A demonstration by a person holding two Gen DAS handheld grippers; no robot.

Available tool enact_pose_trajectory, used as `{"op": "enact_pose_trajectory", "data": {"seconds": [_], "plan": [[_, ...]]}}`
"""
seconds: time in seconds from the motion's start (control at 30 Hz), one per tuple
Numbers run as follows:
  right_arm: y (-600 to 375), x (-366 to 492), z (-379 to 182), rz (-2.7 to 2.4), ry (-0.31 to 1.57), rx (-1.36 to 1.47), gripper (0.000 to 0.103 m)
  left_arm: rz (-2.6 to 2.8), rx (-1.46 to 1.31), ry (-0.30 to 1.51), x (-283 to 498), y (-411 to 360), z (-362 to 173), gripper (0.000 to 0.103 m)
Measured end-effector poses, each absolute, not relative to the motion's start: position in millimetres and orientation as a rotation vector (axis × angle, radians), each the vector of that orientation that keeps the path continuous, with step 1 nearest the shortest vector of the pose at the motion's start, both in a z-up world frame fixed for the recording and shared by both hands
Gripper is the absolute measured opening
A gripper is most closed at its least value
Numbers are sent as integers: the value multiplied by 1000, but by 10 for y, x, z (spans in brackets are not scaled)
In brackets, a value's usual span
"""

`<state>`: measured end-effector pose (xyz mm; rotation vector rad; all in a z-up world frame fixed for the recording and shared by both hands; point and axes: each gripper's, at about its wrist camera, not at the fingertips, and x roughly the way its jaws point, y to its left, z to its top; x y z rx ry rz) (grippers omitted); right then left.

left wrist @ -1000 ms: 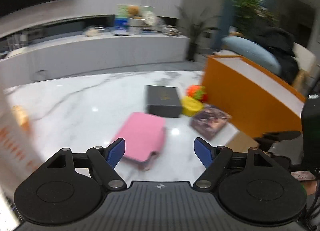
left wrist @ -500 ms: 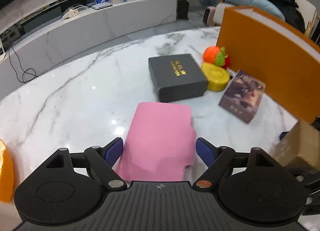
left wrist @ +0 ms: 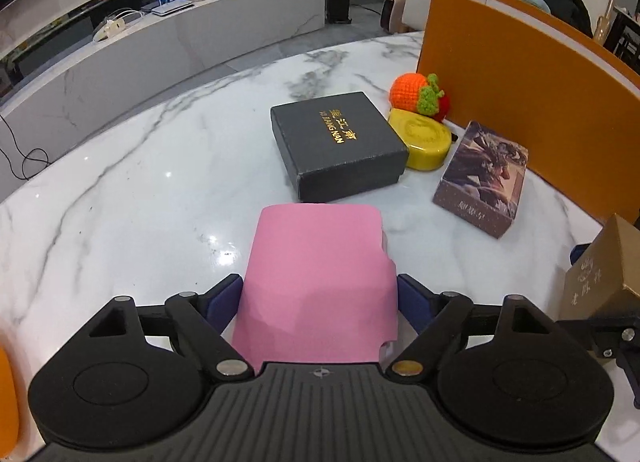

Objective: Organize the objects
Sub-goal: 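Grasp the pink wallet with the left tool while the right tool holds the cardboard box, then carry the cardboard box with the right tool toward the orange box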

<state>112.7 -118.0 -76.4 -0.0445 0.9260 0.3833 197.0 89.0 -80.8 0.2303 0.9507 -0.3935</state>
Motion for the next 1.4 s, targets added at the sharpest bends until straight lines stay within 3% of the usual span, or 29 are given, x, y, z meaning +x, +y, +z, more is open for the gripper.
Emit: {"op": "enact_pose_trajectory", "data": {"seconds": [0.43, 0.8, 1.4], "plan": [[-1131, 1141, -742, 387, 912, -61, 66, -104, 175, 939, 1749, 737, -733, 90], [-1158, 1048, -587, 402, 851, -66, 66, 94, 84, 823, 943, 719, -257, 90], [-1203, 807, -441, 426, 790, -105, 66, 209, 36, 665, 613, 806, -256, 91]]}}
